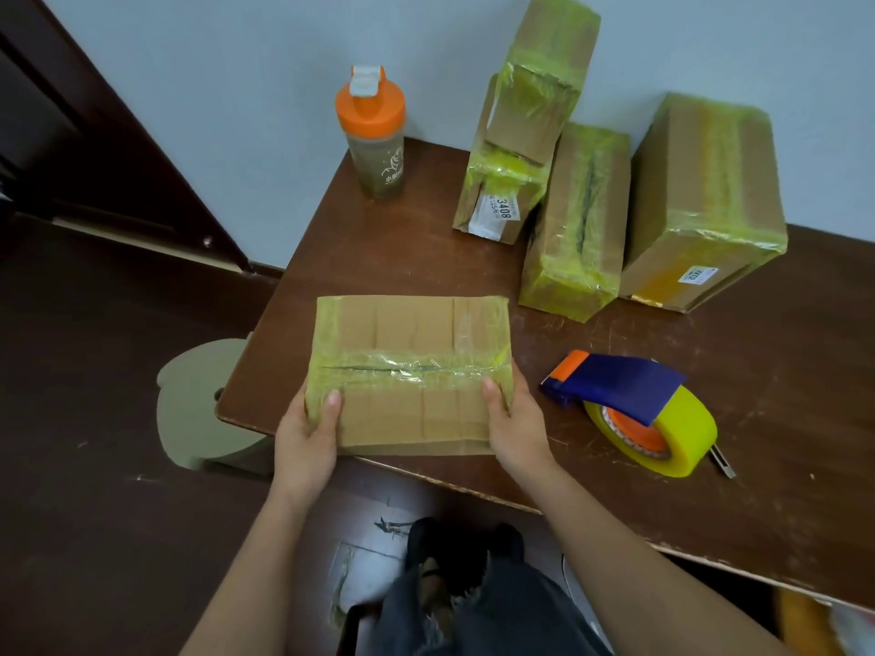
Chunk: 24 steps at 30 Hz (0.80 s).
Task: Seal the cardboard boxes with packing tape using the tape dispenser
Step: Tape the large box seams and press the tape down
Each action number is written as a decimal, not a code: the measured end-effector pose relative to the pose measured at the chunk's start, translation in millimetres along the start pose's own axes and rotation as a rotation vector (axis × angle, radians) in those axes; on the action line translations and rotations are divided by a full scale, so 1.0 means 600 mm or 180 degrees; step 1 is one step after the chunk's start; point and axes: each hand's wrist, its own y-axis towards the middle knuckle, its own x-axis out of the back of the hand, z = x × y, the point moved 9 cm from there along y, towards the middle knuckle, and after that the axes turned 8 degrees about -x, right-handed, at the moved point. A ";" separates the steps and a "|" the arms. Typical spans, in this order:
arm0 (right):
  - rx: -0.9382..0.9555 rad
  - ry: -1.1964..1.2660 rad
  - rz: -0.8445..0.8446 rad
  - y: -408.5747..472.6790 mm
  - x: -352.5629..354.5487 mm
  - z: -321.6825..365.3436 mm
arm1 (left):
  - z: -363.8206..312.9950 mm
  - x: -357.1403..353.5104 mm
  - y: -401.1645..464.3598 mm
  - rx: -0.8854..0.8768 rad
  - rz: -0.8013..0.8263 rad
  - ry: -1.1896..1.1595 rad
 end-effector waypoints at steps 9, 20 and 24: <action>-0.0037 0.0360 0.0077 -0.037 0.011 0.023 | 0.020 0.025 -0.035 0.0997 -0.0860 -0.0469; -0.0195 0.1407 -0.0153 -0.052 0.009 0.114 | -0.130 -0.041 0.001 0.1049 -0.0810 -0.2329; 0.0266 0.1592 -0.0416 -0.043 0.096 0.198 | -0.215 0.005 0.058 0.0306 -0.0492 -0.2095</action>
